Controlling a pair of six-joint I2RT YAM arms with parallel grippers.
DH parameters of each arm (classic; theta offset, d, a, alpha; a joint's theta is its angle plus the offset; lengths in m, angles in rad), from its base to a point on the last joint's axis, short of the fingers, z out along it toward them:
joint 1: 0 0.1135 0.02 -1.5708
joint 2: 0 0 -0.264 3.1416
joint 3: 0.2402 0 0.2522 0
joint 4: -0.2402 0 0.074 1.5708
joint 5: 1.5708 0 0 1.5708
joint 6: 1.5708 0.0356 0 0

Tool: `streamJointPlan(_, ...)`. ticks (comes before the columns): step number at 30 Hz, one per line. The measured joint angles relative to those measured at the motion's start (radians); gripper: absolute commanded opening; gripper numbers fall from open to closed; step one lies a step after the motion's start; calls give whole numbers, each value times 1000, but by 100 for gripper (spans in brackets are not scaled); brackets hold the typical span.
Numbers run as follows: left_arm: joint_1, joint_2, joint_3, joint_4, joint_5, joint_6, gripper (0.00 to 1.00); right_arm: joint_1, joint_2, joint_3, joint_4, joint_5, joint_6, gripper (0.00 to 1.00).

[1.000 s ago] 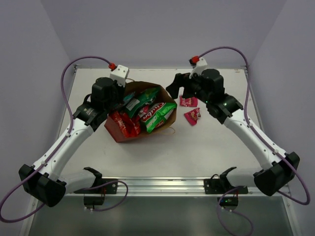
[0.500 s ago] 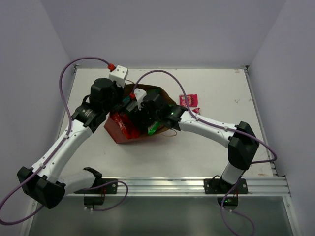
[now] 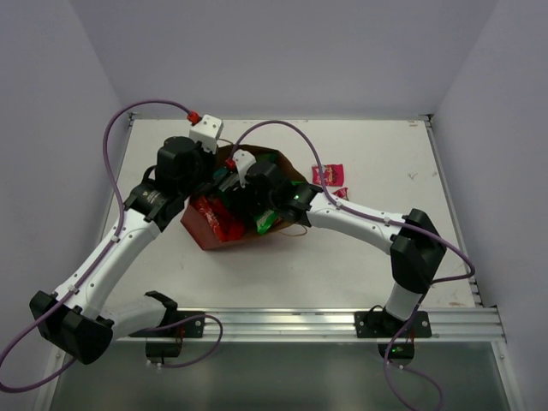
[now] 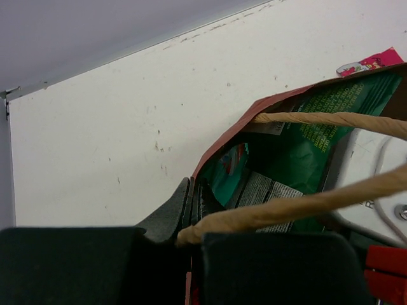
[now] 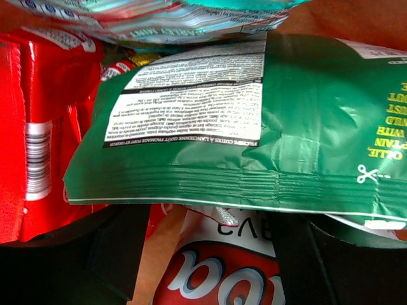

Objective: Take the snacks out of the paper bag

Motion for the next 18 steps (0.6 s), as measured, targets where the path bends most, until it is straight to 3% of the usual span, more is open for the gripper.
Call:
streamJointPlan(5, 0, 0, -6, 3, 0, 0, 0, -1, 0, 0, 29, 9, 55, 72)
streamJointPlan(8, 0, 0, -7, 3, 0, 0, 0, -5, 6, 0, 47, 23, 88, 57)
streamJointPlan(12, 0, 0, -9, 3, 0, 0, 0, -14, 16, -6, 69, 26, 125, 26)
streamJointPlan(18, 0, -1, -11, 6, -1, 0, 0, -18, 7, -37, 109, 27, 140, 0)
